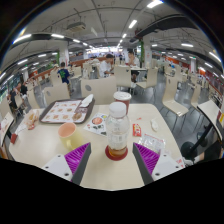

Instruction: Pour water

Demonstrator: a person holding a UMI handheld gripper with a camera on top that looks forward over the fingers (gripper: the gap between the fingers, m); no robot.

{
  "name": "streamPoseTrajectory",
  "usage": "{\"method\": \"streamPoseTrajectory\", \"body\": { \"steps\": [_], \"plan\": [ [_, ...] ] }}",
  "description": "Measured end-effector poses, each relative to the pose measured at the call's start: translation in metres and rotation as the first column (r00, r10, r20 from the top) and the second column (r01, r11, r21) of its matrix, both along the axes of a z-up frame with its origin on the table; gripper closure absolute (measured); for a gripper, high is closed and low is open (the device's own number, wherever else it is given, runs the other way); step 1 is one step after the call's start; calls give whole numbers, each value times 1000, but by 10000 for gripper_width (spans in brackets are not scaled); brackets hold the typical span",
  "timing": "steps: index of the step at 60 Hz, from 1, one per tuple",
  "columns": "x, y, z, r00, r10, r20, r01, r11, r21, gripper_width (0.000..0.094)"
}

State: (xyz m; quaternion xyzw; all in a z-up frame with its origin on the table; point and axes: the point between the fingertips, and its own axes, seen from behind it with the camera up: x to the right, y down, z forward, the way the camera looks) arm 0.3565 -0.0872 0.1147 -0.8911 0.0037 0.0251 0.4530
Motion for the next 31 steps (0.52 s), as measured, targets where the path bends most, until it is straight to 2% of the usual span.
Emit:
{"method": "streamPoseTrajectory", "body": {
  "steps": [12,23,31],
  "plan": [
    [-16,-58,26,1000,2,11,-1,999,-39,92],
    [-14,-74,33,1000,-15,23,16,999,-45,92],
    [-15,-75,31,999,-1,35,3,998,-63,92]
  ]
}}
